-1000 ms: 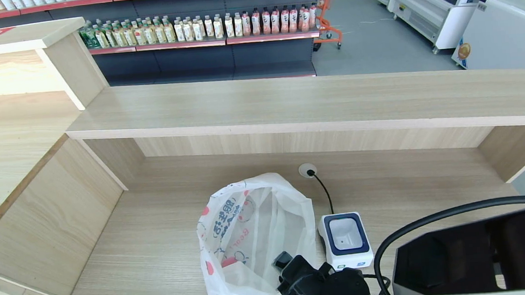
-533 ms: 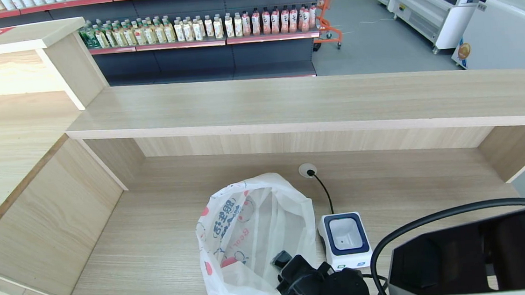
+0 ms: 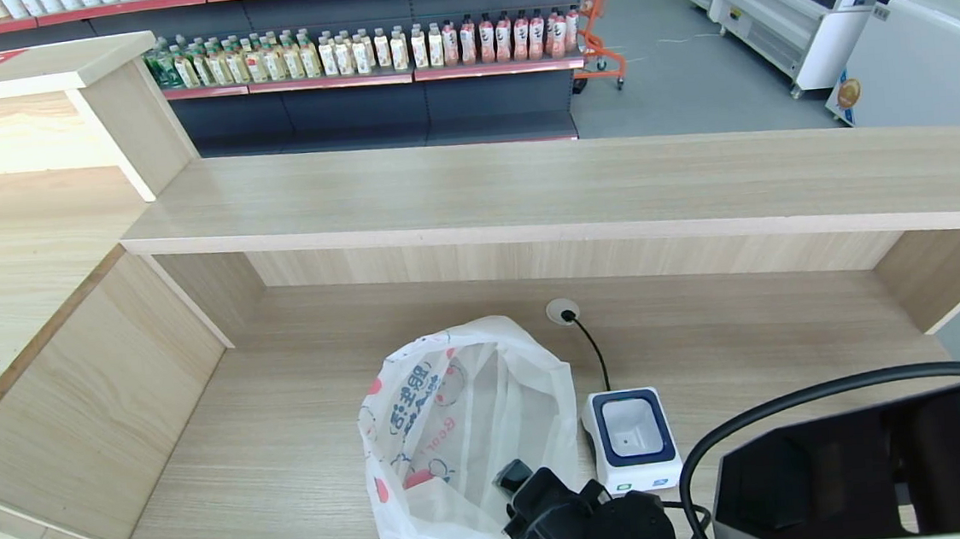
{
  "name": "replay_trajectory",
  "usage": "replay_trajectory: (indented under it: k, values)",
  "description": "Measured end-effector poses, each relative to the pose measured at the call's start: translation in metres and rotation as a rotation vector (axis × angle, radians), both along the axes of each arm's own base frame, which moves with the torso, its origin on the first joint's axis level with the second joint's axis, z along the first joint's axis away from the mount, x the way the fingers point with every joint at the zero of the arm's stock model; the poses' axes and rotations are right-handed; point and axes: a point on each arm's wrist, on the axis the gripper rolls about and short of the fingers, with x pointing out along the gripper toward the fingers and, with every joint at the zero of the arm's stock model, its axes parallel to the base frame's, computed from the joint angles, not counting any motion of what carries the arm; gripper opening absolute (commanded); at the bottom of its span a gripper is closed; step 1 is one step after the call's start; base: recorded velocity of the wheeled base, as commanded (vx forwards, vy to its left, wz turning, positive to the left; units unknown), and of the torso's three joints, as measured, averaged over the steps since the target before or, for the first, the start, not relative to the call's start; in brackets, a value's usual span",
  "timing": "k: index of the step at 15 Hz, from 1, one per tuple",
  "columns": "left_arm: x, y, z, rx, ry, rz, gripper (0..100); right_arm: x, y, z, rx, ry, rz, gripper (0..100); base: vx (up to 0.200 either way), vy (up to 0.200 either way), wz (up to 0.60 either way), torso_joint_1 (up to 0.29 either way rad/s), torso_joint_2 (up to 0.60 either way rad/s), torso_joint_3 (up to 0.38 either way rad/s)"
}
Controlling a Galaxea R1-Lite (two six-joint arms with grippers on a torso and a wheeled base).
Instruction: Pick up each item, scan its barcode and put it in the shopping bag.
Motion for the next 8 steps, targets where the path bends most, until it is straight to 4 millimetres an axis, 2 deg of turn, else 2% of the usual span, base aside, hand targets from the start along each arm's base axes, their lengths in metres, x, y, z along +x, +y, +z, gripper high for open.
replay_trajectory:
  k: [3, 4, 8]
  values:
    - [0.000, 0.000, 0.000, 0.000, 0.000, 0.000, 100, 0.001, 0.001, 0.000, 0.006, -0.003, -0.002, 0, 0.000, 0.000, 0.00, 0.000, 0.00, 0.000]
    - [0.000, 0.000, 0.000, 0.000, 0.000, 0.000, 100, 0.002, 0.001, 0.001, 0.009, -0.006, -0.002, 100, 0.000, 0.000, 0.00, 0.000, 0.00, 0.000]
    - [0.000, 0.000, 0.000, 0.000, 0.000, 0.000, 100, 0.009, 0.012, 0.008, 0.061, -0.039, -0.003, 100, 0.000, 0.000, 0.00, 0.000, 0.00, 0.000]
